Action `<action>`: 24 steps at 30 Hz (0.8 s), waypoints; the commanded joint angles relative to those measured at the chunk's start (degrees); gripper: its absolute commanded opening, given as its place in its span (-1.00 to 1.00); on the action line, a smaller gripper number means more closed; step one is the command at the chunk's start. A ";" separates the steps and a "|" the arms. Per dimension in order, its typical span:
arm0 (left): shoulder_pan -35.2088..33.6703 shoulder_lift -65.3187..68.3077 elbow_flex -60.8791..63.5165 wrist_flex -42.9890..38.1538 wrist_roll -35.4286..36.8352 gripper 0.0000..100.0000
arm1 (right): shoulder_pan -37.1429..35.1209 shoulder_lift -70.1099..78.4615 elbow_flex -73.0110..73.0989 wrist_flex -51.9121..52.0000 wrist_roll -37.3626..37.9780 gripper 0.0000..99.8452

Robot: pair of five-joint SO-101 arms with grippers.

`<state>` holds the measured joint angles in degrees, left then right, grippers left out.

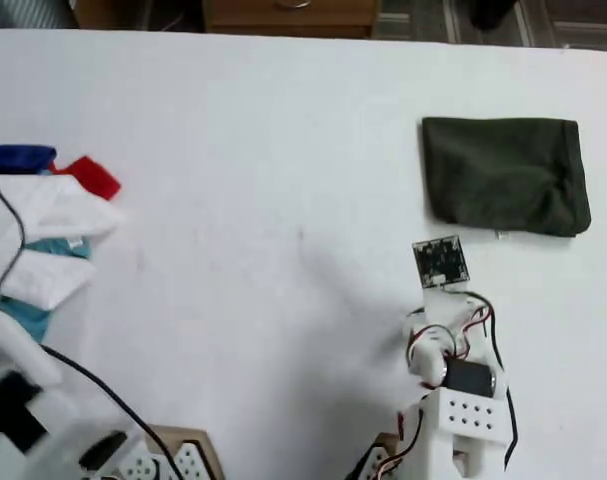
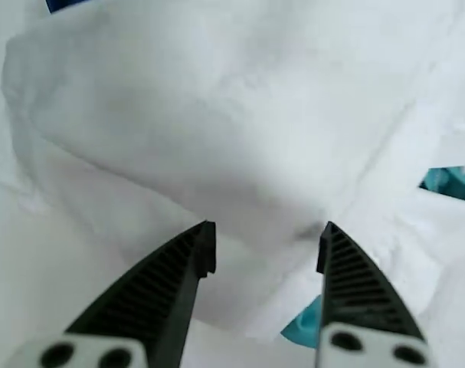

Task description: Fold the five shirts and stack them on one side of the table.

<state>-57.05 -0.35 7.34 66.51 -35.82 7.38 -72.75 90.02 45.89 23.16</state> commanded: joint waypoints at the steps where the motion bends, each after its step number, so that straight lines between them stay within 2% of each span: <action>1: -0.79 8.18 -7.60 1.93 -1.49 -0.53 | -0.57 -1.10 -0.26 -0.84 -0.18 -0.55; 7: 0.09 16.18 -16.40 9.23 -1.49 -0.54 | -0.57 -1.10 -0.26 -0.84 -0.26 -0.55; 8: 0.44 16.44 -17.45 10.81 -1.49 -0.59 | -0.57 -1.10 -0.26 -0.84 -0.26 -0.55; 11: 2.29 16.53 -20.18 13.98 -1.41 -1.00 | -0.57 -1.10 -0.26 -0.84 -0.26 -0.55; 12: 2.99 16.44 -20.79 15.12 -1.41 -0.91 | -0.57 -1.10 -0.26 -0.84 -0.26 -0.55; 16: 5.71 16.35 -26.77 21.63 0.70 -0.95 | -0.57 -1.10 -0.26 -0.84 -0.26 -0.55; 21: 10.99 16.35 -40.75 34.64 5.80 -0.95 | -0.57 -1.10 -0.26 -0.92 -0.35 -0.55; 24: 14.15 15.21 -46.37 35.87 9.14 -0.95 | -0.57 -1.10 -0.26 -0.92 -0.35 -0.55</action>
<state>-46.33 16.70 -32.31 100.18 -29.85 7.38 -72.75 90.02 45.89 23.16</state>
